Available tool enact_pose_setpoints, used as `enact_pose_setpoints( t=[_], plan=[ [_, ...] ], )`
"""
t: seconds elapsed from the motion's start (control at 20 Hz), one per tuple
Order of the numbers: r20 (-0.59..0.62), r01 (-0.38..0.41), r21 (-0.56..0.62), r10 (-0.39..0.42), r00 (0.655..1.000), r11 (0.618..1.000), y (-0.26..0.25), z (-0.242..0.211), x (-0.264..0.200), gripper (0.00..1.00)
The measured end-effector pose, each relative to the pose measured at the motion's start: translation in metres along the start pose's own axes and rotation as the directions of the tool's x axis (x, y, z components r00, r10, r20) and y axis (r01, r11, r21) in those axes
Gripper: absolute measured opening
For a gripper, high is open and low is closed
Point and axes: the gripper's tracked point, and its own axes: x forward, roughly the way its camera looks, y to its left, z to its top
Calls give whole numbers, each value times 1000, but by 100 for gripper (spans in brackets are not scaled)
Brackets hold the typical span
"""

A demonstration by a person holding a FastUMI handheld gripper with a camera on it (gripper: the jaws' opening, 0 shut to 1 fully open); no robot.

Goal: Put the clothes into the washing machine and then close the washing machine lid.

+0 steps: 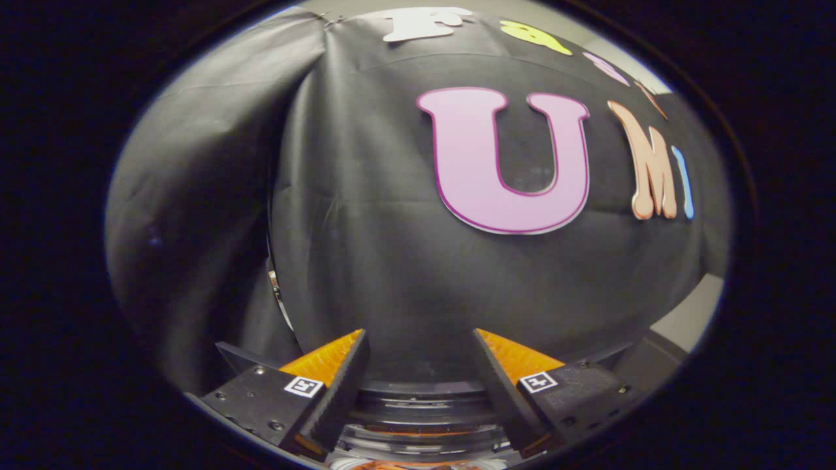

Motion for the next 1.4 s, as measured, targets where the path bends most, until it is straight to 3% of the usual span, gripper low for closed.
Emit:
enact_pose_setpoints(
  t=[0.3, 1.4],
  plan=[
    [98, 37, -13, -36, 995, 999, -7, 8, -11, 95],
    [119, 41, -17, -38, 992, 999, -8, -5, -70, 95]
  ],
)
